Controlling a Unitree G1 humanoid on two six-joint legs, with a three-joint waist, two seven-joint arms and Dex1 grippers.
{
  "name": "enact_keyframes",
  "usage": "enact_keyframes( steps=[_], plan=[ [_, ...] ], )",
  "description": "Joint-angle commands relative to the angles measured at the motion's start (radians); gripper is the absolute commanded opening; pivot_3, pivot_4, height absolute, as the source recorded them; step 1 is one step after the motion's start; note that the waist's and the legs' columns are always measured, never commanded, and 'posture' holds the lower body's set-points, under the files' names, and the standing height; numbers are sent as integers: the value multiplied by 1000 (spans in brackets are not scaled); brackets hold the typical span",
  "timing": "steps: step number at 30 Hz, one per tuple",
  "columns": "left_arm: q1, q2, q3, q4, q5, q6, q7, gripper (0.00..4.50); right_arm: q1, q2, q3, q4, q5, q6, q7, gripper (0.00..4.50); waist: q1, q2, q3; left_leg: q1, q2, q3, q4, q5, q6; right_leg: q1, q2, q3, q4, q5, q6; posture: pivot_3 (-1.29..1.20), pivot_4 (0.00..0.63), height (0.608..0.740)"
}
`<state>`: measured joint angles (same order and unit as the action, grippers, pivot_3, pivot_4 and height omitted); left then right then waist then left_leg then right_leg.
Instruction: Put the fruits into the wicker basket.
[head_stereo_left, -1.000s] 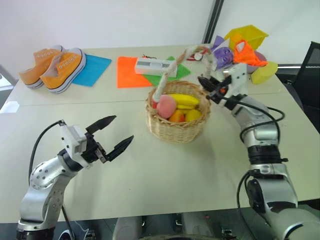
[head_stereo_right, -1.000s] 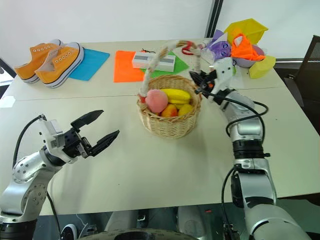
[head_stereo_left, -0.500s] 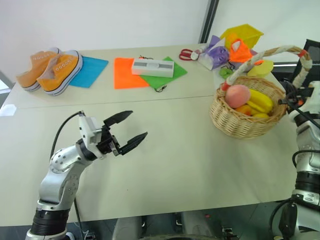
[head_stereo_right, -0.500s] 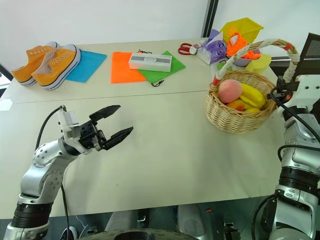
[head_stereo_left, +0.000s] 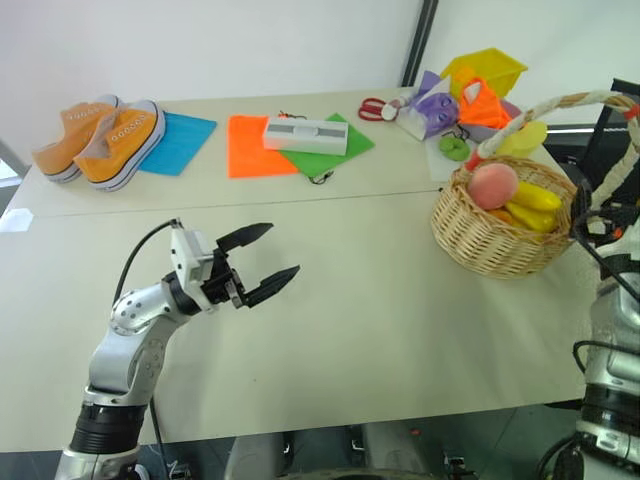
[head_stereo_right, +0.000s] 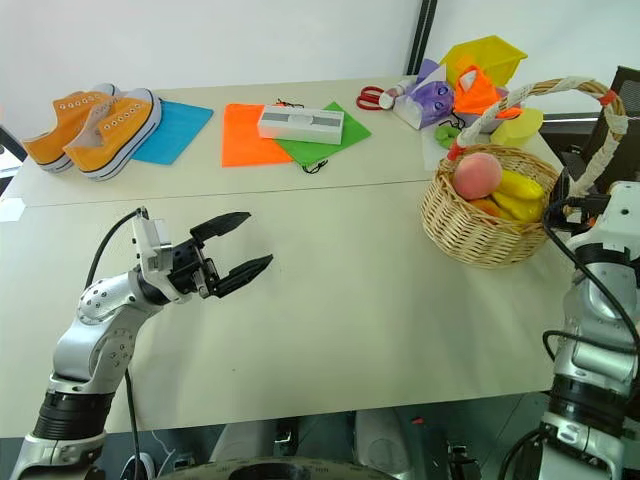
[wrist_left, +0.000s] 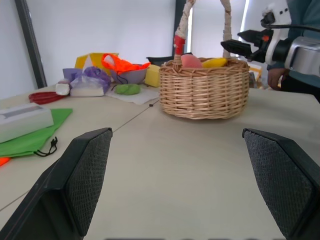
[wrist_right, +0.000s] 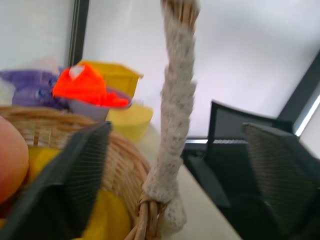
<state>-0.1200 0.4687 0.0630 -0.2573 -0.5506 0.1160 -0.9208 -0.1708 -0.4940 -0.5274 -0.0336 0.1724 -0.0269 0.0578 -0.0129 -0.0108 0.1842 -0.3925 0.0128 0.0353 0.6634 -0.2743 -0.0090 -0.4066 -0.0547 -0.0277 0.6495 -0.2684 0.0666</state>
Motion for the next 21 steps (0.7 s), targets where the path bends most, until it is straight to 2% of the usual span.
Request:
enact_keyframes(
  steps=[1,4,7,9,11,15,21],
  plan=[
    [0,4,20,-9,13,1,31,4500,54,39,60,-187,-66,-71,-12,4464,0,0,0,0,0,0,0,0,0,0,0,0,0,0,0,0,150,740],
    [-1,15,18,3,41,26,66,4500,89,88,192,-285,-44,-101,67,4464,-3,0,0,0,0,0,0,0,0,0,0,0,0,0,0,0,150,740],
    [12,31,29,11,69,39,95,4500,101,96,377,-334,45,-97,260,4464,-4,0,0,1,1,0,0,0,0,0,1,1,0,0,0,0,150,740],
    [17,47,45,32,92,40,114,4500,96,83,436,-345,193,18,391,4464,-1,0,0,1,2,0,0,0,0,0,2,1,0,0,0,0,150,740],
    [28,60,69,52,106,21,126,4500,110,43,475,-346,312,137,517,4464,4,0,0,0,2,0,0,0,0,0,2,1,0,0,0,0,150,740],
    [60,61,111,93,127,-8,154,4500,112,-53,505,-248,293,152,684,4464,8,-1,1,0,0,-1,0,0,0,1,-2,-1,-2,0,-1,0,150,740],
    [121,80,201,164,141,-37,190,4500,18,-96,492,-130,313,181,804,4464,0,-2,1,0,1,-1,0,0,0,0,-2,-1,-2,0,-1,0,150,740]
  ],
)
